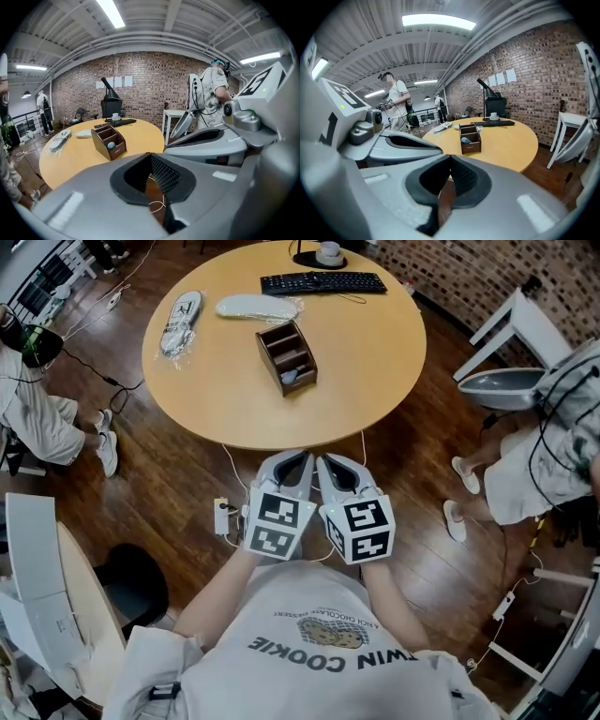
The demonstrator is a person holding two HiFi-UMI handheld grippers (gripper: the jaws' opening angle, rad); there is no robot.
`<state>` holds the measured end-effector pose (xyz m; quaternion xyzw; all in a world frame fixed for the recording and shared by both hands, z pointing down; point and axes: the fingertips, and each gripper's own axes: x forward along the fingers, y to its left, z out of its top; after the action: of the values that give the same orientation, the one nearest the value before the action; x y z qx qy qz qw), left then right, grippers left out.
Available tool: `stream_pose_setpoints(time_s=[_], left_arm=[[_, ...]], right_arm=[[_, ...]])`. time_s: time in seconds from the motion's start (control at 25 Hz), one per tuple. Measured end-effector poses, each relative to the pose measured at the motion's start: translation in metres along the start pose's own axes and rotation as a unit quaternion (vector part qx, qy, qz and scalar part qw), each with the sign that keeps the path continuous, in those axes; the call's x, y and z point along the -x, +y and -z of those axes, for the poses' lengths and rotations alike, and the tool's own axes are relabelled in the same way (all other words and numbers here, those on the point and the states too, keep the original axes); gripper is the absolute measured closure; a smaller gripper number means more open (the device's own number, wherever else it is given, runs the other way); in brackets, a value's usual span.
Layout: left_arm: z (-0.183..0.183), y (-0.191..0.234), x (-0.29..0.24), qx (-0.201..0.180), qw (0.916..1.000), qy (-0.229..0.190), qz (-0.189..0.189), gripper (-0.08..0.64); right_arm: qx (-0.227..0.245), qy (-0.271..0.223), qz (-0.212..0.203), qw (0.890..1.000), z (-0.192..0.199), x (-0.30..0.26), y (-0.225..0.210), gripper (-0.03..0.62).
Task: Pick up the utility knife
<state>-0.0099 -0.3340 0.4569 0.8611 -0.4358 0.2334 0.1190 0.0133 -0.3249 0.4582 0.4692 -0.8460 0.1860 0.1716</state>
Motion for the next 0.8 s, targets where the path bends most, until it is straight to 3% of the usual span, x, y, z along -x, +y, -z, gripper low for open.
stream_pose_setpoints(time_s=[0.32,0.8], left_arm=[[-0.010,0.042,-0.031,-0.107,0.9942,0.006,0.004,0.555],[-0.015,0.096,-0.085,-0.229,0.9730,0.027,0.005,0.525]], right_arm=[[-0.009,-0.003,0.015,1.000,-0.015,-0.035,-0.010,0.597],[-0.034,-0.020,0.048,0.998,-0.032,-0.064,-0.035,0.597]])
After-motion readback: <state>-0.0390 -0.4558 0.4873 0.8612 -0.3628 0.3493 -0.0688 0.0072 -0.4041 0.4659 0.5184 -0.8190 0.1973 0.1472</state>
